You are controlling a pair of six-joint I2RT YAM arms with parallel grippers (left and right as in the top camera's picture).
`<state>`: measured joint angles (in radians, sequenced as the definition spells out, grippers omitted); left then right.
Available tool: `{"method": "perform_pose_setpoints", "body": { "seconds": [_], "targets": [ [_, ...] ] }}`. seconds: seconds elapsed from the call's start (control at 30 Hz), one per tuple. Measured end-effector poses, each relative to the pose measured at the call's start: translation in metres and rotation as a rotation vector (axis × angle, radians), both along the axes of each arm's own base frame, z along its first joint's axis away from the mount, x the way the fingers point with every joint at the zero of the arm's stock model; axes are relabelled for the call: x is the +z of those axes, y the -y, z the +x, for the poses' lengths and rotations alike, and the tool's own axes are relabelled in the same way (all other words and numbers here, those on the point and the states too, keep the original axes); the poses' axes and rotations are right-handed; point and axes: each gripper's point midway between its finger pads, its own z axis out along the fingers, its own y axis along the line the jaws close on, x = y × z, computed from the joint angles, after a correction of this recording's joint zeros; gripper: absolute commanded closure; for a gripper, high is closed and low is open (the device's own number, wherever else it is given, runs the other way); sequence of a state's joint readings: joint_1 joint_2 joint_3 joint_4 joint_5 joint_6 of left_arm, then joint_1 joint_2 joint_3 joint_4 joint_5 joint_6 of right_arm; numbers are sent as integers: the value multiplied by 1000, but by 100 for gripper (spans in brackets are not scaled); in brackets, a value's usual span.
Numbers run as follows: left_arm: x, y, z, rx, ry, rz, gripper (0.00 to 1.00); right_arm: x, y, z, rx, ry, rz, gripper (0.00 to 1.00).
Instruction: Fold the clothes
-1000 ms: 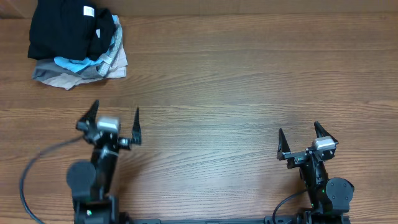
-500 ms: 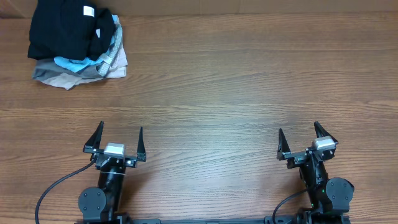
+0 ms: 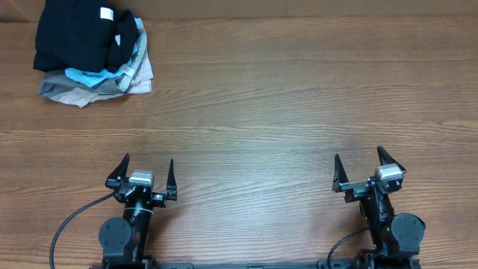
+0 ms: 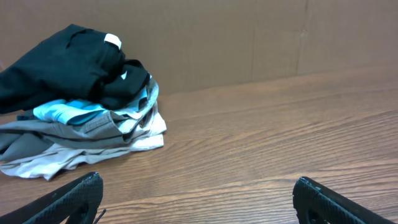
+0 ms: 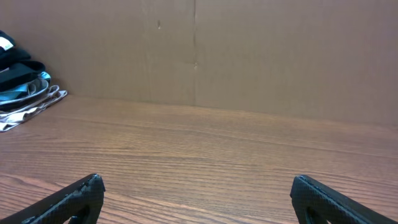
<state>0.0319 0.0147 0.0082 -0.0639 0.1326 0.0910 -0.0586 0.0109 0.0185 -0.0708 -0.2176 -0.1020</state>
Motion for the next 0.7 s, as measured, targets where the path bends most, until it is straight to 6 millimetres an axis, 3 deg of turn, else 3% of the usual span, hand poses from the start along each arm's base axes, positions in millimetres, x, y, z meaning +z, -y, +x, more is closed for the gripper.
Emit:
{"method": "perform_pose_setpoints", "body": {
  "seconds": [0.7],
  "targets": [
    [0,-1,0,4,-1,-11,0,0,0,0,0,0,0,0]
  ]
}}
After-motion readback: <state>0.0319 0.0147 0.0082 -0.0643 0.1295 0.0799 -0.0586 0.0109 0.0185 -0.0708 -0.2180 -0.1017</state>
